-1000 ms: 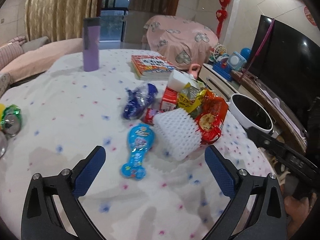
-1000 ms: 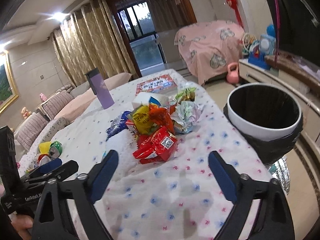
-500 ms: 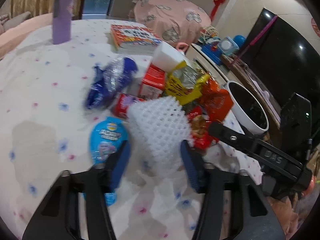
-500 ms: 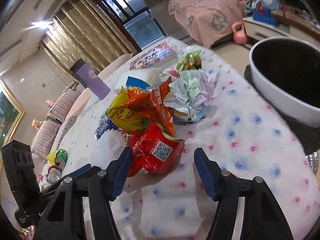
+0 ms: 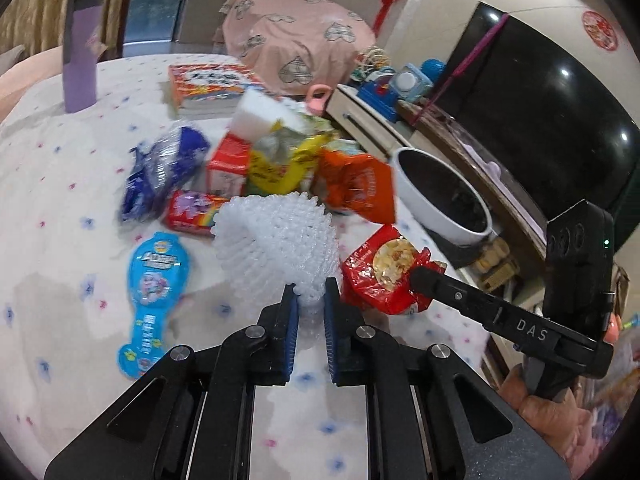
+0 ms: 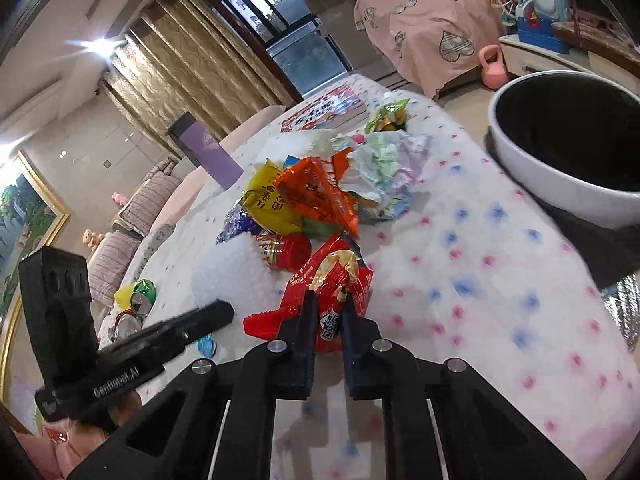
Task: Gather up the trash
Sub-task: 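Grasp the white mesh sleeve with the left tool while the right tool grasps the red snack bag, then carry both items over the trash bin and open both tools to drop them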
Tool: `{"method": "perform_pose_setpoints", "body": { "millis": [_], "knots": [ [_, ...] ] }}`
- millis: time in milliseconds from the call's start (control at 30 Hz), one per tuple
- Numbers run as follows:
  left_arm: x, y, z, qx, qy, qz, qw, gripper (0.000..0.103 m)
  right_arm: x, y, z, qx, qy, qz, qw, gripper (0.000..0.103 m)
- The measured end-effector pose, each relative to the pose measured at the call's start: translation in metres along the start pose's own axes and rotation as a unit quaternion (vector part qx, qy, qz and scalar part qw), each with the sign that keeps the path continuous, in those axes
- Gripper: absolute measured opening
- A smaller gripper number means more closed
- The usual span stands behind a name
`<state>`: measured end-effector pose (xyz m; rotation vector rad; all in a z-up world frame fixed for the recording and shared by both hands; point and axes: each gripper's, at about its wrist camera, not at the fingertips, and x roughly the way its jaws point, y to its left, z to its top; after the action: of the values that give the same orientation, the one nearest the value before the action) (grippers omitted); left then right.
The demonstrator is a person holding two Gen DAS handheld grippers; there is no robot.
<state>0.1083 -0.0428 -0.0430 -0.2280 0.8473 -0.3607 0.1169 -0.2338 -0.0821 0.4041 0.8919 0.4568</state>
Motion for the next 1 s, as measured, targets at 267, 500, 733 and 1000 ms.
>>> {"method": "perform_pose_setpoints", "body": {
  "millis": [267, 500, 733, 1000],
  "knots": [
    [0.008, -0.044, 0.006, 0.050, 0.007, -0.037, 0.9980, 0.011, -0.045, -0.029, 0.006, 0.015, -0.047, -0.040, 0.998, 0.010],
    [0.026, -0.080, 0.021, 0.088, 0.010, -0.053, 0.9947, 0.011, -0.071, -0.053, 0.018, 0.023, -0.083, -0.075, 0.994, 0.010],
    [0.049, -0.107, 0.035, 0.110, 0.014, -0.056, 0.9922, 0.011, -0.085, -0.075, 0.027, 0.027, -0.102, -0.101, 0.989, 0.010],
    [0.071, -0.137, 0.064, 0.124, 0.013, -0.069, 0.9898, 0.011, -0.099, -0.092, 0.052, 0.006, -0.122, -0.142, 0.982, 0.011]
  ]
}}
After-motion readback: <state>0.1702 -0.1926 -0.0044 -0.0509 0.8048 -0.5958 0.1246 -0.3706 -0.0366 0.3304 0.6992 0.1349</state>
